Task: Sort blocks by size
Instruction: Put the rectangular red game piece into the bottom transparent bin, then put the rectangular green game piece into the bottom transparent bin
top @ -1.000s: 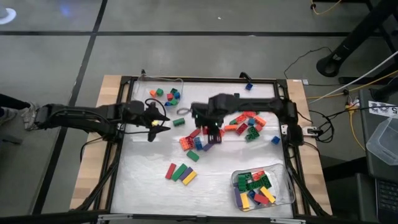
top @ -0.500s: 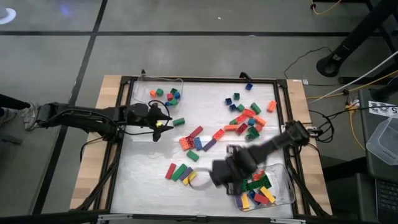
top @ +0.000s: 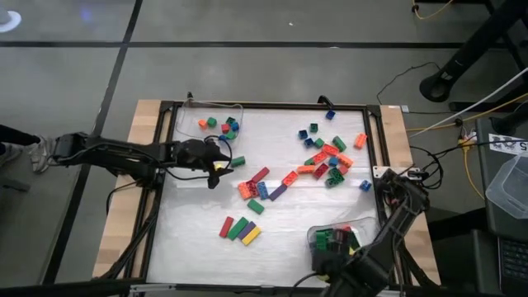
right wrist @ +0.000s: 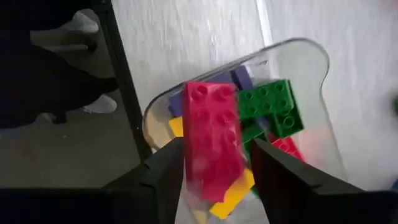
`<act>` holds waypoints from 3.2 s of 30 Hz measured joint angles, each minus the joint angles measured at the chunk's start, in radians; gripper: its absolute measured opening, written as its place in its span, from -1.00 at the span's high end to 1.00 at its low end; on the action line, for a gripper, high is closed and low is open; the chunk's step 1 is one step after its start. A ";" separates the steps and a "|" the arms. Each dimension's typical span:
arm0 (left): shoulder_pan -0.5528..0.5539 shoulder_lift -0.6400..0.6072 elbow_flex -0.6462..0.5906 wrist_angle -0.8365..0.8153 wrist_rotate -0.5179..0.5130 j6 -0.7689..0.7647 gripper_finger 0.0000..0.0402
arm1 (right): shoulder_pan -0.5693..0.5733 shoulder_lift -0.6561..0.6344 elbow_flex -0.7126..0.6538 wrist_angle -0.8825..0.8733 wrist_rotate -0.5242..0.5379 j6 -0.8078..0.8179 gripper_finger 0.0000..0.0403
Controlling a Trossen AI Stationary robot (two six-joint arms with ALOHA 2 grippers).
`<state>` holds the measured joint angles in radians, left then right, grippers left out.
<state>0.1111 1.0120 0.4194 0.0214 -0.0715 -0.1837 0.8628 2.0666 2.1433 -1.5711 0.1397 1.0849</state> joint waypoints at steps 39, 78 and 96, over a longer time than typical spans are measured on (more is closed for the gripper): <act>0.063 0.466 0.001 0.203 -0.257 0.056 -0.04 | -0.020 0.000 0.000 0.002 0.167 -0.020 -0.01; -0.192 0.427 0.005 0.836 0.358 -0.549 0.59 | -0.339 0.000 0.000 0.317 0.369 -0.950 -0.01; -0.244 0.427 0.005 0.960 0.357 -0.679 0.60 | -0.491 0.024 0.001 0.522 0.201 -1.206 -0.05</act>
<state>-0.1329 1.4387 0.4245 0.9813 0.2856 -0.8623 0.3717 2.0902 2.1445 -1.0493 0.3408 -0.1206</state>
